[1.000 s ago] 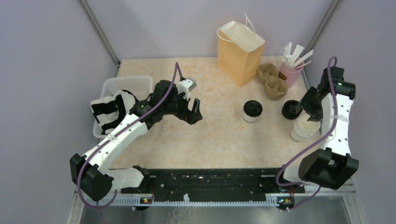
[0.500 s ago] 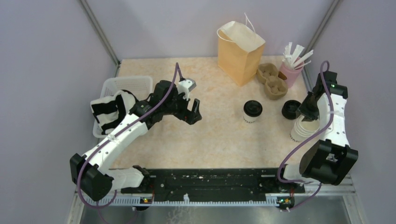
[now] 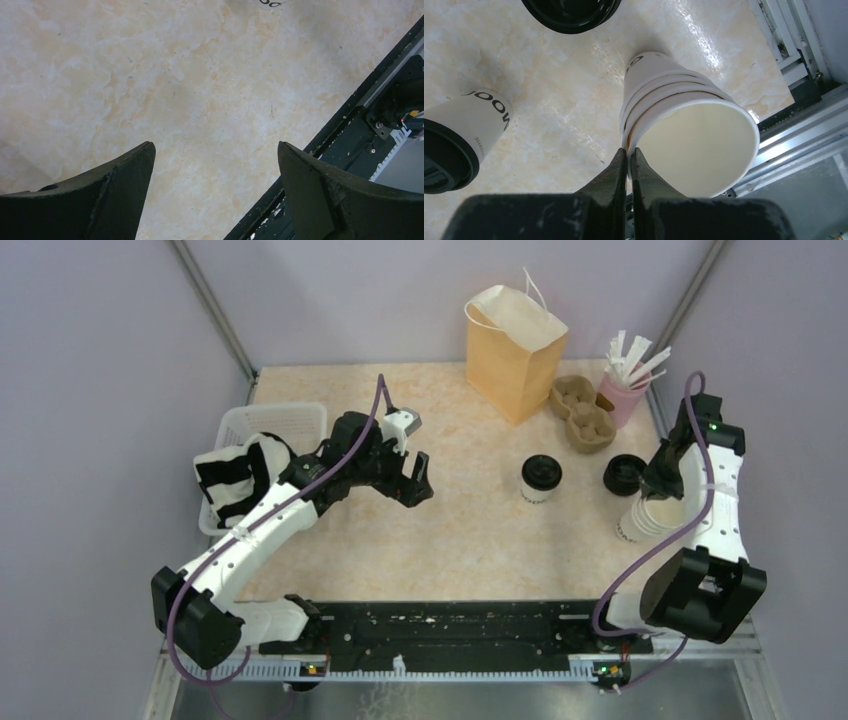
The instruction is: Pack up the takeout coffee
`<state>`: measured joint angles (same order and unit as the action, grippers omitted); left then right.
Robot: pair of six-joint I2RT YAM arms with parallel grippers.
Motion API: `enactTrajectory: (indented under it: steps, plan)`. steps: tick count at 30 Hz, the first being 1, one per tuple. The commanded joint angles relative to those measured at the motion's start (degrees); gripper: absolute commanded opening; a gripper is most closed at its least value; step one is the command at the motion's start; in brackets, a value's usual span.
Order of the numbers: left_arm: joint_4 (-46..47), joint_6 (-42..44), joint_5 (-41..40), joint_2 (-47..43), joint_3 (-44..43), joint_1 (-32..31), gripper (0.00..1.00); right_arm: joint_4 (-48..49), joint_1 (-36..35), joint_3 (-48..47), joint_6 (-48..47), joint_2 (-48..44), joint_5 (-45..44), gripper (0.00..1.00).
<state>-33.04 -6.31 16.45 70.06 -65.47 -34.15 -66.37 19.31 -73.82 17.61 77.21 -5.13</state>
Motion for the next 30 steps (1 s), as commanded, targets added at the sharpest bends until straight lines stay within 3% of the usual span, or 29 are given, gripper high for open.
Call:
enactTrajectory:
  steps: [1,9,12,16,21,30]
  plan:
    - [2.67,-0.02,1.07,0.44,-1.7,0.05,0.98,-1.98,-1.75,-1.88,-0.04,-3.54,-4.6,0.0]
    - [2.7,-0.19,1.84,0.27,-1.34,0.09,0.98,-7.66,-9.37,-5.79,1.91,-2.67,-16.4,0.0]
    - [2.91,-0.31,2.2,0.31,-1.22,0.09,0.98,-5.21,-10.61,-2.33,1.26,-3.08,-15.23,0.0]
    - [1.83,-0.15,1.48,0.26,-2.01,0.06,0.98,-10.87,-16.04,-13.29,6.24,-2.06,-17.49,0.0]
    - [2.25,0.05,2.09,0.02,-1.34,0.09,0.98,-11.49,-14.37,-11.01,4.99,-0.71,-18.07,0.0]
    - [2.27,-0.09,1.44,0.44,-2.15,0.13,0.98,-19.02,-15.38,-27.34,4.88,0.77,-19.48,0.0]
